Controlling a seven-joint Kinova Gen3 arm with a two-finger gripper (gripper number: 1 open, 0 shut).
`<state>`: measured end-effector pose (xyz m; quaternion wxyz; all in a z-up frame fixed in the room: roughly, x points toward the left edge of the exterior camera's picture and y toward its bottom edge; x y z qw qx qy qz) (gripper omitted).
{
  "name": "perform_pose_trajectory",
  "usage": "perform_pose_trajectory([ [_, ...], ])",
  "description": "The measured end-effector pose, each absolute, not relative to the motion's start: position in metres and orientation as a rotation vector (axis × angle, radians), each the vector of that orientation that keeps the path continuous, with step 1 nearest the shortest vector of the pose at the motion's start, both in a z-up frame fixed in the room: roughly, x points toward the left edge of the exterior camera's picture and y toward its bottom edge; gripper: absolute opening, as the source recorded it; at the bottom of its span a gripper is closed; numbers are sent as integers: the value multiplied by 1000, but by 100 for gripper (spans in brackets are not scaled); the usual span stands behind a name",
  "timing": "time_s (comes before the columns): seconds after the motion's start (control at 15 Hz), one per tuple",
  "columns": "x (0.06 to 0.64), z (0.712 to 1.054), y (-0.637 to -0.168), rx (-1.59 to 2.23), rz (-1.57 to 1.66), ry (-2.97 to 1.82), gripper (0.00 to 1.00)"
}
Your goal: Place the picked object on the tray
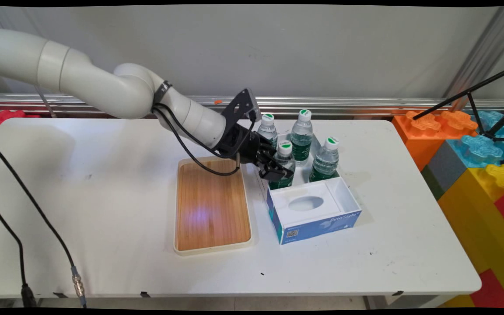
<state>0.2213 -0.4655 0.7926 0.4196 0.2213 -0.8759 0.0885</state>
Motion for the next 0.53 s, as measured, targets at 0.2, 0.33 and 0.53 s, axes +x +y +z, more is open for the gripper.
perform_pose_trajectory([
  [0.2, 225, 805, -466, 556, 235, -2172, 0],
  [0.33, 229, 818, -467, 564, 247, -2155, 0],
  [0.53, 235, 840, -467, 586, 246, -2148, 0],
])
